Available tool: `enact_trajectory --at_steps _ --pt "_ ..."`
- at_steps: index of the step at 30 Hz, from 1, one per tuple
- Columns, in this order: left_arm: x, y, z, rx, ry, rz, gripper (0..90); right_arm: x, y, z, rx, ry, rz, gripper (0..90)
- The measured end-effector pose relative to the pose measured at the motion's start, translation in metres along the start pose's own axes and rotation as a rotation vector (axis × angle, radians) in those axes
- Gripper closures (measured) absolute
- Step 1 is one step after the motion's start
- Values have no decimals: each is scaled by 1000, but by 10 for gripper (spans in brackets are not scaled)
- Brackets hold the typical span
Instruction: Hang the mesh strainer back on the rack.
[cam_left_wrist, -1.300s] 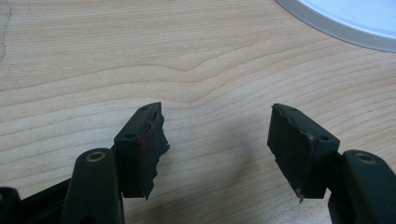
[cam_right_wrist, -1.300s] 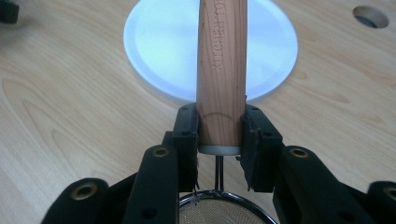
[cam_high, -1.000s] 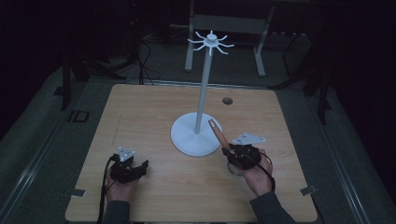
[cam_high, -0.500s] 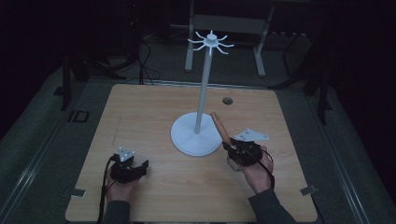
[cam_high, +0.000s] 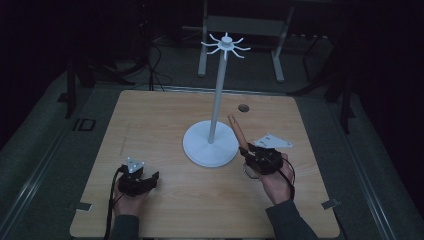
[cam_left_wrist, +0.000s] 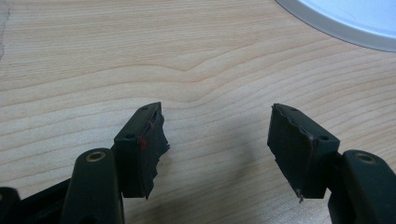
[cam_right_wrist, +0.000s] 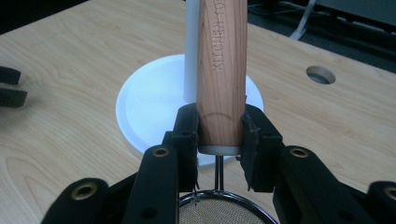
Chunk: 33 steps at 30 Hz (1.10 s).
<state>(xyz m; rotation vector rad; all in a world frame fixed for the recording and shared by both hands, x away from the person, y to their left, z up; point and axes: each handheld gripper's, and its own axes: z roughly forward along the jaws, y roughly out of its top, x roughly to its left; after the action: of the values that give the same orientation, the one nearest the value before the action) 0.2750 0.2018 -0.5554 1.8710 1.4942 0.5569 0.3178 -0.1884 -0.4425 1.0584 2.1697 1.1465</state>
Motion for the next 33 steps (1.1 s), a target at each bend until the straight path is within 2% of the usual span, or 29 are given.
enact_trajectory --at_steps 33 --pt "1 0 -1 -2 -2 -1 363 3 24 -9 -101 -10 23 696"
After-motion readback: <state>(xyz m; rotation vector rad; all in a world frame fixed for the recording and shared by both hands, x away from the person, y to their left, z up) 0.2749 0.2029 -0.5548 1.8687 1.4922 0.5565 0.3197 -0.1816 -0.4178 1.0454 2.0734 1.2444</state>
